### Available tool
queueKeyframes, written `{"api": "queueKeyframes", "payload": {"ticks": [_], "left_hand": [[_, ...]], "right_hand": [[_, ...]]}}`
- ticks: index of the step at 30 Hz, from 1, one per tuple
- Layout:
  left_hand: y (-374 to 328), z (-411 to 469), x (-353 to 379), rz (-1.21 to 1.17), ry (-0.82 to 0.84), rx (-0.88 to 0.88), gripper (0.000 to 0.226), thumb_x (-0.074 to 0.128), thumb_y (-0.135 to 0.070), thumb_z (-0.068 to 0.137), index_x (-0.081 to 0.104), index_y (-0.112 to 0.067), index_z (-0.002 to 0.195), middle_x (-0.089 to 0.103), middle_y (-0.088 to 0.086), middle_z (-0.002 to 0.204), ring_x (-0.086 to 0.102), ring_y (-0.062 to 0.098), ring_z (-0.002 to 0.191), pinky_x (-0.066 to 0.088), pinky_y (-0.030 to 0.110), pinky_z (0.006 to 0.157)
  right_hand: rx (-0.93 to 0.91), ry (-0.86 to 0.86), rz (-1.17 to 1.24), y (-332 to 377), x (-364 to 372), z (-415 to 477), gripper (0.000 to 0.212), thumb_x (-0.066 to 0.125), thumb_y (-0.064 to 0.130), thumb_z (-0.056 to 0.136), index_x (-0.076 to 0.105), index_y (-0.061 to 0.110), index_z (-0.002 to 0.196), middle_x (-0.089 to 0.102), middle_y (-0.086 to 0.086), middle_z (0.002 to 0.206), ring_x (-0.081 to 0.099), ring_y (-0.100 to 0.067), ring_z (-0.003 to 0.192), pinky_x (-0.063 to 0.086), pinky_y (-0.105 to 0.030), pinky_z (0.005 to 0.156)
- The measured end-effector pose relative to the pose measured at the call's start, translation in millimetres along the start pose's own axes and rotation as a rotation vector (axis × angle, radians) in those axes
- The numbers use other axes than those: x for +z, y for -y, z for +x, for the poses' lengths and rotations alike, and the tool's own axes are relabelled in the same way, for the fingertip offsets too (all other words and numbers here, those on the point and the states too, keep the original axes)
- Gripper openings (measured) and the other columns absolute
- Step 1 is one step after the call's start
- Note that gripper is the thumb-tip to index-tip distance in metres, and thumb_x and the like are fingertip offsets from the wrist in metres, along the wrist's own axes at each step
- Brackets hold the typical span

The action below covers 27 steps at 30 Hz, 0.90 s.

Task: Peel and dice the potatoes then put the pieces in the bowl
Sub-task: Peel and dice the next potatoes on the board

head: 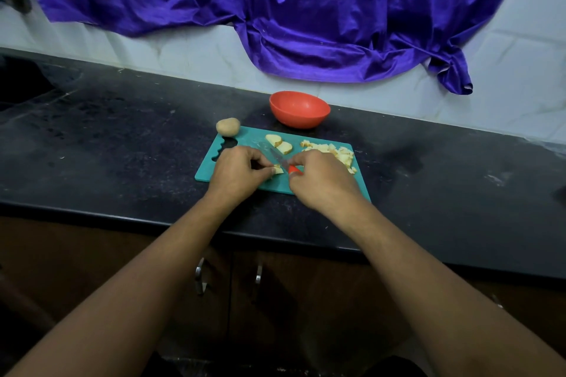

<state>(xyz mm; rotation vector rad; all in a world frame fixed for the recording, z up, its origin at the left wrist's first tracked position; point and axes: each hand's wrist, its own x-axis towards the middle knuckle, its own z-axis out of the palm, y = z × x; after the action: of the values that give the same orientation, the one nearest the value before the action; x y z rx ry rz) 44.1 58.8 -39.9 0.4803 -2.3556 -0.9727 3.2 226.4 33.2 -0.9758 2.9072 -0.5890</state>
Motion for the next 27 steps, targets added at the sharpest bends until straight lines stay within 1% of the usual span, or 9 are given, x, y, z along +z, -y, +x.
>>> {"api": "queueKeyframes", "payload": {"ticks": [3,8,11,15,17,20,22,24,27], "left_hand": [[2.0,2.1,0.5,0.010,0.007,-0.011,0.005,0.084,-0.027,0.083,0.079,-0.026,0.082,0.074,-0.016,0.085,0.067,-0.001,0.085,0.057,0.029,0.085],[1.7,3.1,1.5,0.029,0.010,-0.029,0.006,0.083,-0.024,0.084,0.078,-0.028,0.083,0.074,-0.017,0.087,0.066,-0.001,0.087,0.054,0.024,0.083],[1.2,3.6,2.0,0.047,0.003,-0.027,0.006,0.081,-0.023,0.085,0.078,-0.028,0.083,0.075,-0.016,0.087,0.065,-0.001,0.087,0.049,0.018,0.078],[0.4,4.3,2.5,0.071,0.001,-0.006,0.005,0.080,-0.023,0.085,0.078,-0.027,0.084,0.075,-0.016,0.087,0.066,0.000,0.086,0.051,0.020,0.079],[0.2,3.4,1.6,0.074,-0.003,-0.003,0.004,0.080,-0.024,0.085,0.078,-0.027,0.085,0.075,-0.016,0.089,0.065,-0.001,0.086,0.050,0.019,0.078],[-0.8,0.6,1.5,0.072,0.004,0.001,0.004,0.079,-0.026,0.087,0.078,-0.029,0.090,0.073,-0.018,0.090,0.064,-0.002,0.087,0.046,0.015,0.075],[-1.2,-1.6,0.4,0.074,0.003,-0.013,0.004,0.079,-0.028,0.087,0.077,-0.030,0.090,0.070,-0.021,0.085,0.063,-0.002,0.084,0.045,0.015,0.070],[-1.9,-2.5,-0.6,0.083,-0.003,-0.018,0.004,0.079,-0.029,0.087,0.076,-0.030,0.090,0.066,-0.021,0.082,0.063,0.000,0.082,0.046,0.018,0.068],[-1.8,-1.6,-0.6,0.091,-0.004,-0.017,0.007,0.079,-0.032,0.087,0.074,-0.031,0.091,0.068,-0.019,0.086,0.064,0.001,0.085,0.052,0.025,0.074]], "right_hand": [[-0.005,0.027,-0.083,8.6,2.5,2.6,0.038,0.060,0.024,0.096,0.066,0.029,0.133,0.066,-0.001,0.122,0.055,-0.020,0.094,0.049,-0.034,0.075],[-0.019,0.039,-0.161,13.2,8.0,0.3,0.038,0.062,0.028,0.096,0.063,0.026,0.134,0.065,-0.002,0.117,0.061,-0.022,0.101,0.052,-0.038,0.077],[-0.060,0.022,-0.197,8.3,21.7,-12.2,0.041,0.058,0.030,0.099,0.058,0.026,0.140,0.065,-0.001,0.113,0.061,-0.021,0.100,0.053,-0.038,0.078],[-0.144,-0.037,-0.250,-5.5,40.3,-27.1,0.052,0.051,0.028,0.103,0.042,0.026,0.154,0.066,-0.003,0.102,0.063,-0.022,0.091,0.055,-0.039,0.075],[-0.160,-0.045,-0.256,-9.3,41.1,-27.3,0.052,0.050,0.029,0.104,0.041,0.028,0.156,0.066,-0.003,0.101,0.062,-0.021,0.090,0.054,-0.039,0.074],[-0.069,-0.031,-0.091,-16.3,37.4,-22.0,0.045,0.051,0.032,0.104,0.051,0.036,0.149,0.065,0.002,0.103,0.061,-0.017,0.089,0.055,-0.037,0.074],[0.029,0.031,0.110,-21.4,32.3,-12.1,0.039,0.055,0.034,0.103,0.059,0.038,0.142,0.063,0.008,0.093,0.058,-0.010,0.074,0.047,-0.029,0.061],[0.080,0.047,0.212,-21.4,21.7,-5.3,0.035,0.058,0.032,0.103,0.063,0.035,0.137,0.061,0.011,0.085,0.054,-0.007,0.064,0.038,-0.026,0.054],[0.053,0.007,0.206,-13.5,7.2,-0.2,0.035,0.059,0.029,0.101,0.066,0.033,0.135,0.069,0.007,0.113,0.056,-0.006,0.072,0.048,-0.029,0.066]]}}
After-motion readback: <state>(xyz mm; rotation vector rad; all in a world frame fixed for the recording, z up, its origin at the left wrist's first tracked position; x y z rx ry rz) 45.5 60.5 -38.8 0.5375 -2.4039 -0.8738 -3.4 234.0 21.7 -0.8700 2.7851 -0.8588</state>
